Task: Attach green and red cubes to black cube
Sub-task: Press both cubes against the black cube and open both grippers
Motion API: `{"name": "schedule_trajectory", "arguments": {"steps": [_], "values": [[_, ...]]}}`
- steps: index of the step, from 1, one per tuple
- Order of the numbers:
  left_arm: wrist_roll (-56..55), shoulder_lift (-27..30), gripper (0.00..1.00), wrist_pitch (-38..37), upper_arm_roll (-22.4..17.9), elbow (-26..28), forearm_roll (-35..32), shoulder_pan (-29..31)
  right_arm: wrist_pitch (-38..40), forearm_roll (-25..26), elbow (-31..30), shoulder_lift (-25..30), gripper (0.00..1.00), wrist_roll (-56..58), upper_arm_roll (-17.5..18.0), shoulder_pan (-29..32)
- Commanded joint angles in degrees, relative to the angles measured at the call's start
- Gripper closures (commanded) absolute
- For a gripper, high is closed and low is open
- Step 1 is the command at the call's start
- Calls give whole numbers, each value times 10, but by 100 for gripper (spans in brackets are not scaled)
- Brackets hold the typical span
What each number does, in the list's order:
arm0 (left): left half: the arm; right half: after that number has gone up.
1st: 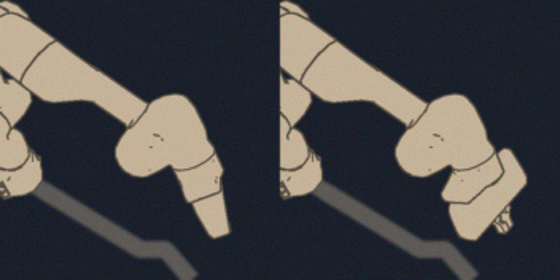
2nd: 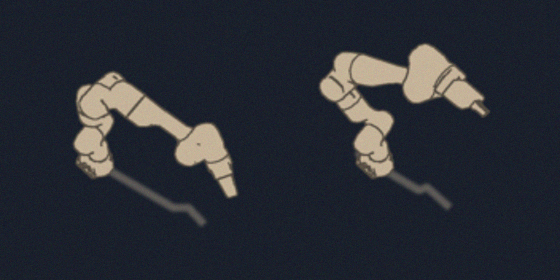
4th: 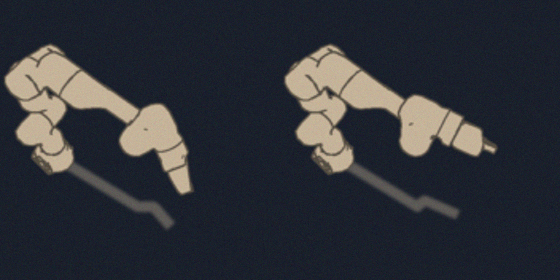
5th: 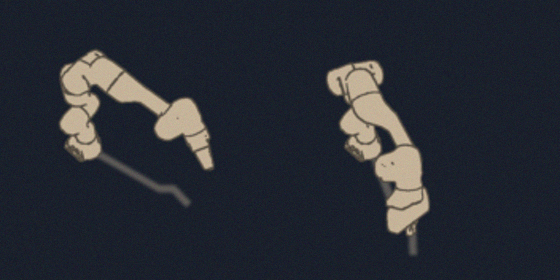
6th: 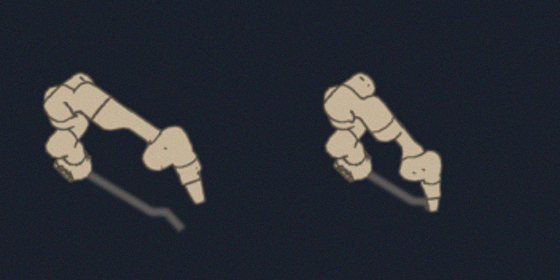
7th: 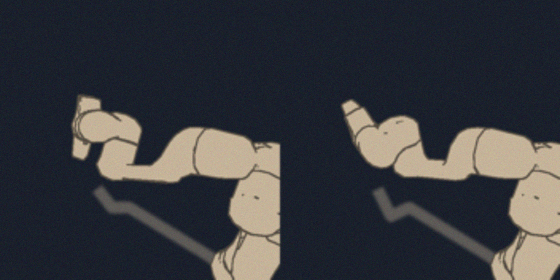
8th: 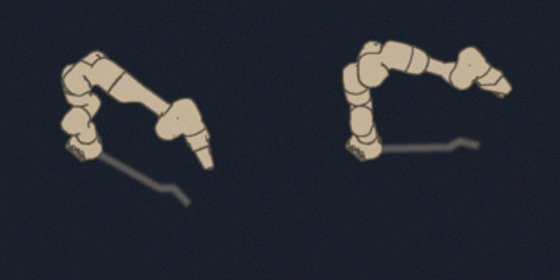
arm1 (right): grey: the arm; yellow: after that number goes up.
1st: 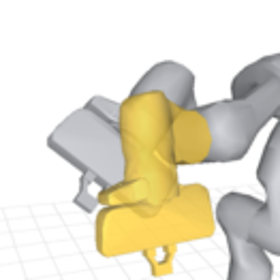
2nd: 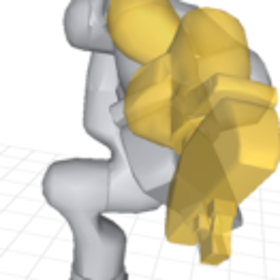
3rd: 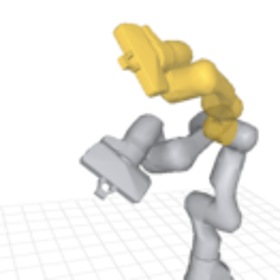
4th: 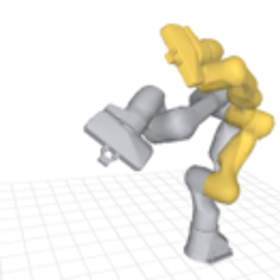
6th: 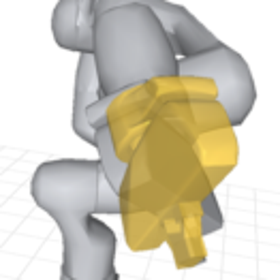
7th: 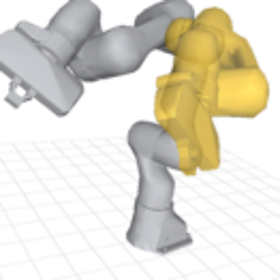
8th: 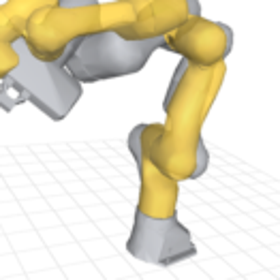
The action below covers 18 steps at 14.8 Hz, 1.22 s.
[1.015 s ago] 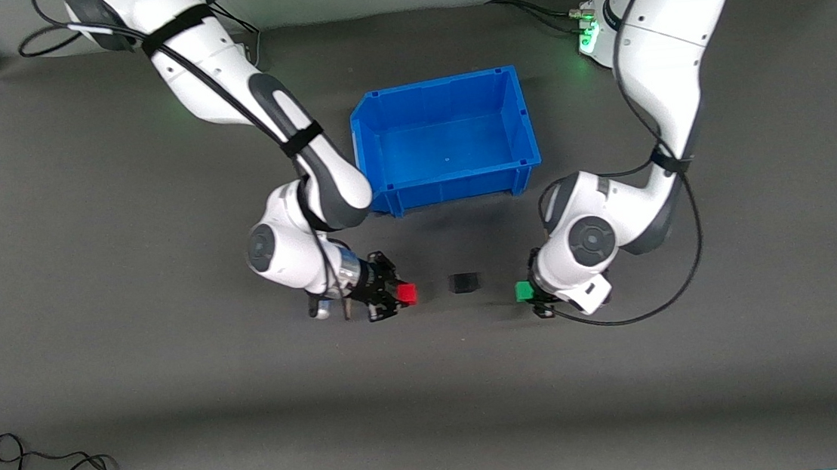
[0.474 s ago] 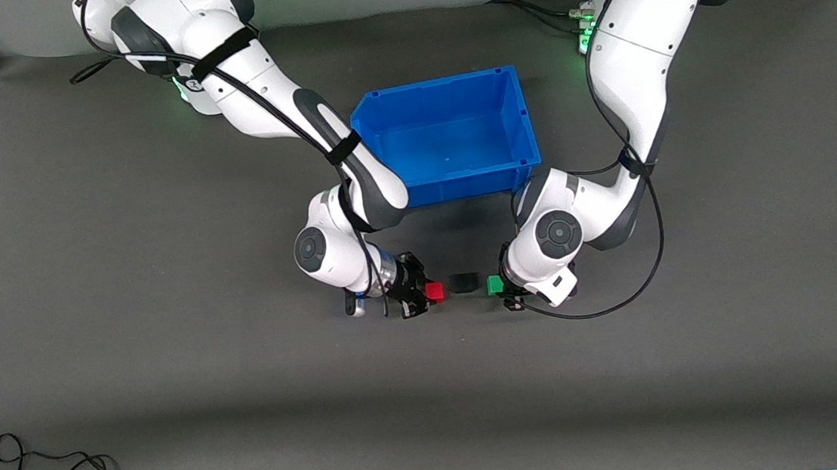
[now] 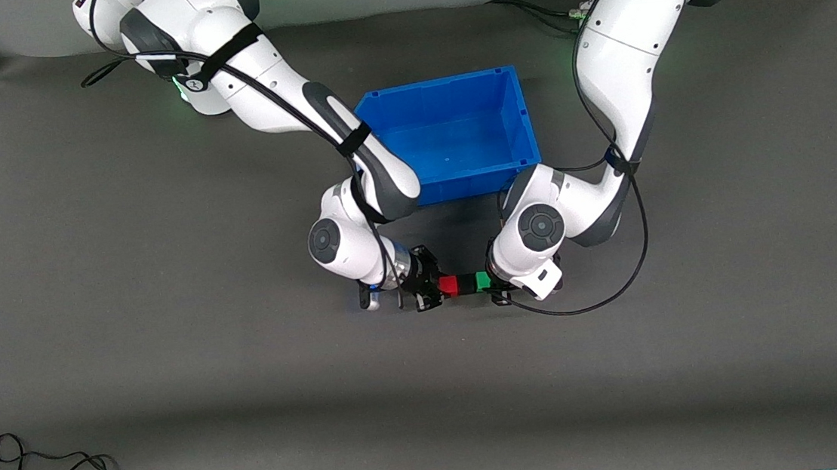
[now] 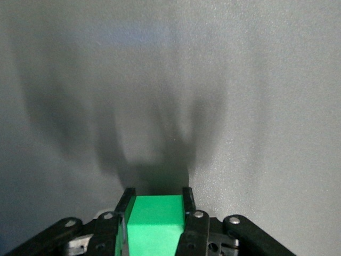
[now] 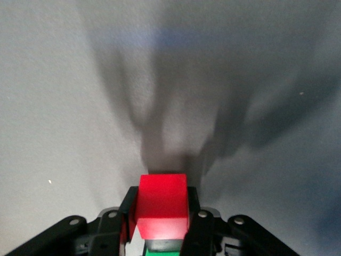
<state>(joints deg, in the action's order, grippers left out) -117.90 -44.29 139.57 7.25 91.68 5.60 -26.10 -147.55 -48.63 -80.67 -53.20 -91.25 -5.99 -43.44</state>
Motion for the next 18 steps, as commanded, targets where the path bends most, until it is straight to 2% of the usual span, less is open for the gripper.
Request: {"name": "schedule_trajectory", "arguments": {"steps": [1, 2, 3, 4, 5, 8, 10, 15, 18], "values": [[-12, -8, 77, 3, -10, -12, 6, -11, -9, -10, 20, -13, 54, -10, -3, -4], [-11, -8, 55, 3, -11, -13, 5, -10, -9, -11, 20, -13, 25, -10, -3, -4], [-11, -8, 38, 3, -11, -13, 5, -10, -9, -11, 20, -12, 1, -10, -3, -4], [-10, -8, 6, 3, -11, -13, 0, -10, -9, -11, 20, -9, 0, -7, -3, -3], [-8, -6, 0, 1, -11, -13, -2, -9, -9, -12, 21, -5, 0, -6, -3, 0], [0, 13, 0, -22, -18, -9, -6, 4, 9, -9, 19, 15, 0, -6, -9, 15], [61, 38, 0, -70, -18, -9, -12, 28, 68, -1, 19, 43, 0, -2, -15, 40], [280, 142, 0, -184, -18, 40, -11, 102, 298, 92, 19, 150, 0, 25, -113, 50], [391, 205, 0, -235, -21, 74, -14, 150, 427, 108, 18, 208, 0, 123, -183, 49]]}}
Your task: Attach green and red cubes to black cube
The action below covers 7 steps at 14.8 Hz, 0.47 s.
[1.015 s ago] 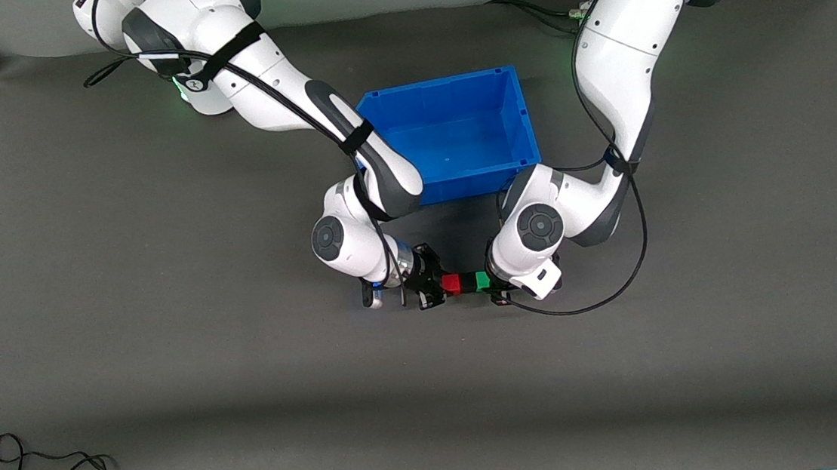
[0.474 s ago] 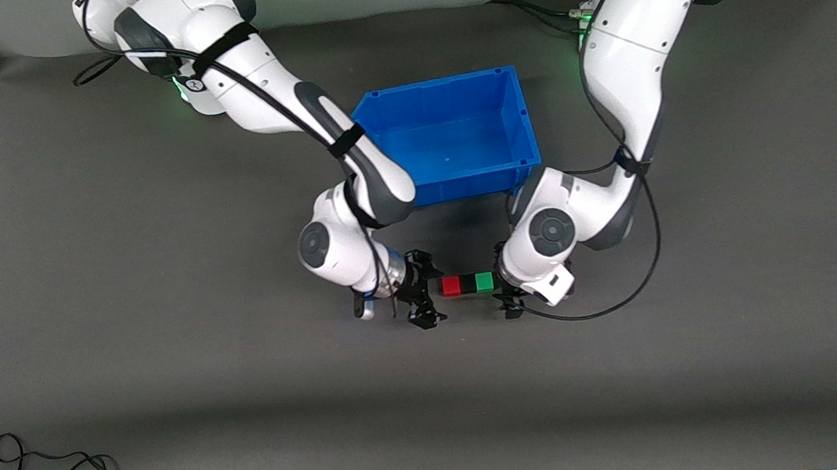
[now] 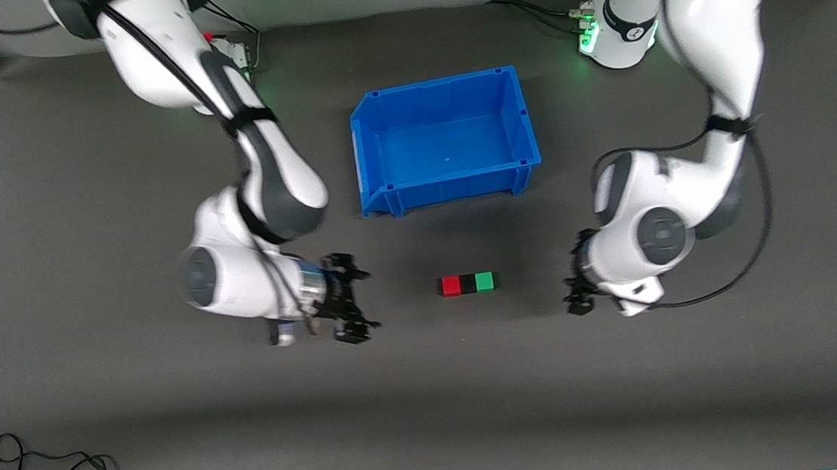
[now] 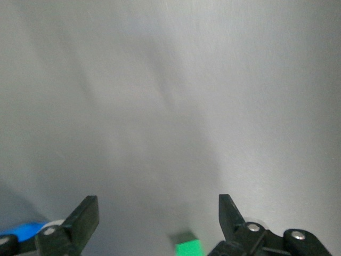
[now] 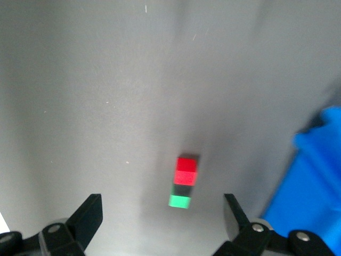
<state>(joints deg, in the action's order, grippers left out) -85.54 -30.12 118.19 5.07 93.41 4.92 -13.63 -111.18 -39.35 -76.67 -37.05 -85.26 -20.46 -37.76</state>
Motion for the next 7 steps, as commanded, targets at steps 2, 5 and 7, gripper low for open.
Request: {"name": "schedule_trajectory", "arguments": {"steps": [2, 5, 7], "values": [[165, 100, 0, -54, 2, 71, -22, 63, 131, 42, -21, 76, 0, 144, -83, -9], [300, 130, 0, -125, -1, 68, -25, 94, 180, 153, -22, 129, 0, 248, -101, -10], [389, 170, 0, -165, 0, 66, -31, 124, 191, 223, -30, 166, 0, 301, -101, -8]]}}
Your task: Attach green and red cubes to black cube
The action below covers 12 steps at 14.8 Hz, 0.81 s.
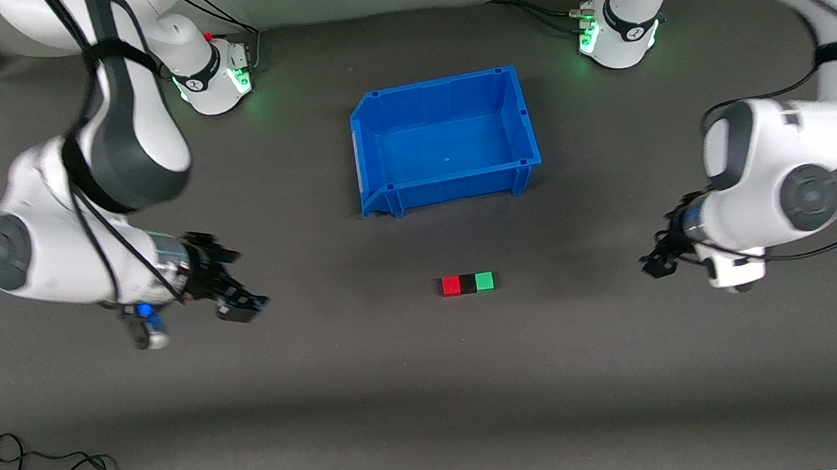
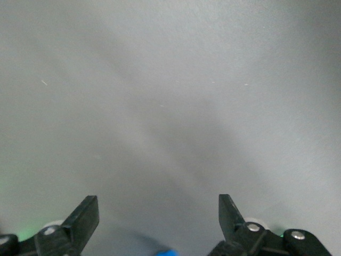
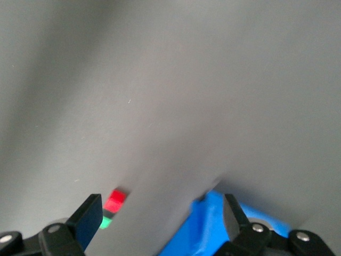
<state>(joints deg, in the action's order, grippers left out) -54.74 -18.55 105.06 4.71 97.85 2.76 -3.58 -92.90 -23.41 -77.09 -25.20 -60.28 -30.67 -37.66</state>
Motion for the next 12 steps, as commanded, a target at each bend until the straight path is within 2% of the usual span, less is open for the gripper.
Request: {"name": "schedule_trajectory", "arguments": {"steps": [1, 3, 4, 7, 12], "values": [[132, 75, 0, -49, 4, 22, -9, 31, 8, 92, -35, 68, 0, 84, 3, -5], [186, 104, 0, -72, 4, 20, -9, 38, 8, 134, -60, 111, 0, 163, 28, 28], [208, 108, 0, -85, 5, 9, -8, 47, 8, 152, -70, 129, 0, 203, 53, 59], [365, 110, 0, -122, 5, -22, -8, 49, 20, 222, -74, 169, 0, 327, 149, 173], [416, 168, 0, -124, 0, -14, -1, 60, 20, 228, -73, 201, 0, 515, 270, 350]]}}
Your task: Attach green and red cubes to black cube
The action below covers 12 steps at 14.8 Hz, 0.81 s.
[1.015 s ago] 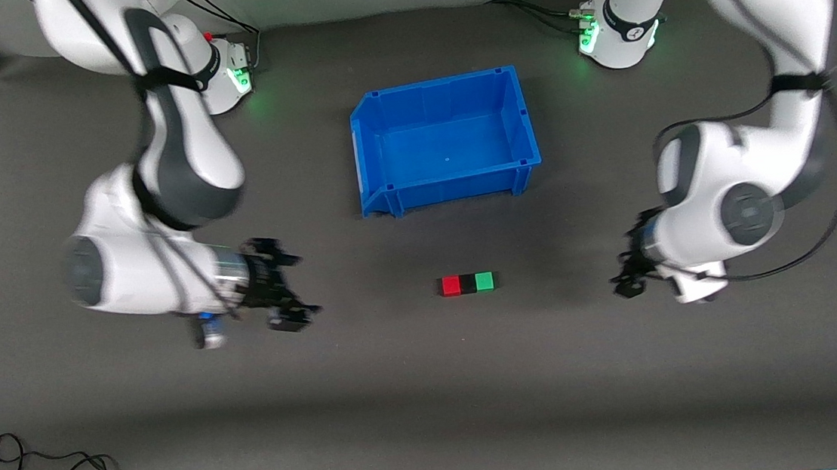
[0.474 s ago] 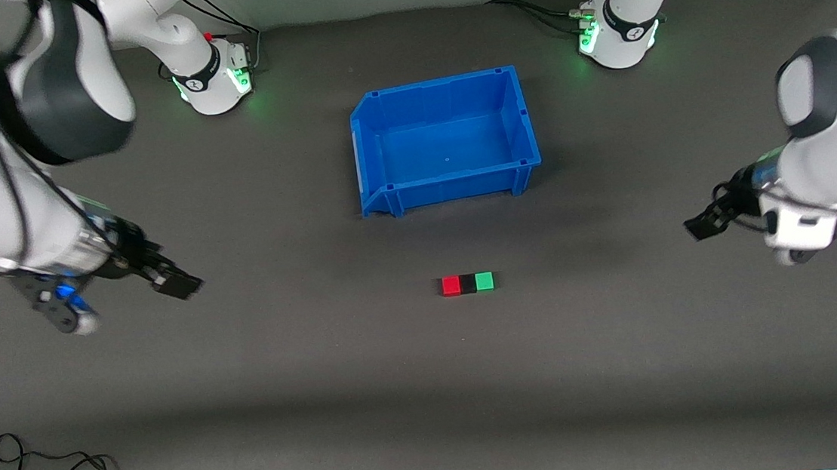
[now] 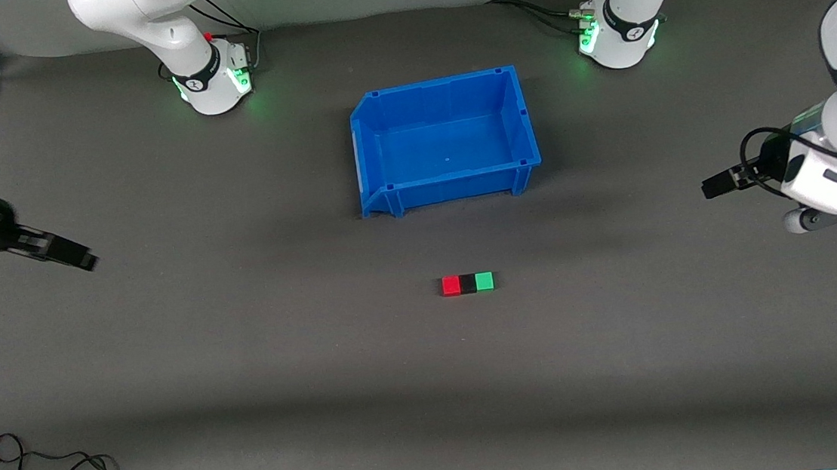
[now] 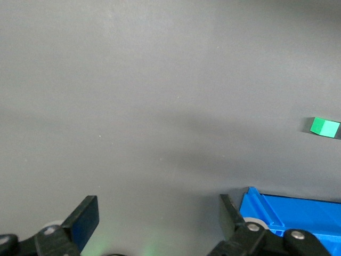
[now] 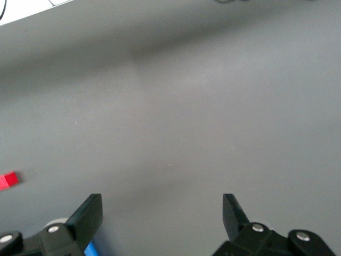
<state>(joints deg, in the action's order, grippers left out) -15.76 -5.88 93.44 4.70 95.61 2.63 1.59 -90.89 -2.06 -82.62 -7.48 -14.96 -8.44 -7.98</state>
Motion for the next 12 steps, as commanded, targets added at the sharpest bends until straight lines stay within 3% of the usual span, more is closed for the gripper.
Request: {"name": "schedule_trajectory", "arguments": {"steps": [1, 7, 12], "values": [[38, 55, 0, -12, -1, 11, -1, 8, 0, 14, -18, 26, 0, 84, 55, 67], [96, 84, 0, -26, -3, 10, -11, 25, 3, 14, -18, 32, 0, 187, 34, 68], [96, 93, 0, -23, -17, 25, -39, 12, 5, 8, -17, 30, 0, 178, 35, 65]]}}
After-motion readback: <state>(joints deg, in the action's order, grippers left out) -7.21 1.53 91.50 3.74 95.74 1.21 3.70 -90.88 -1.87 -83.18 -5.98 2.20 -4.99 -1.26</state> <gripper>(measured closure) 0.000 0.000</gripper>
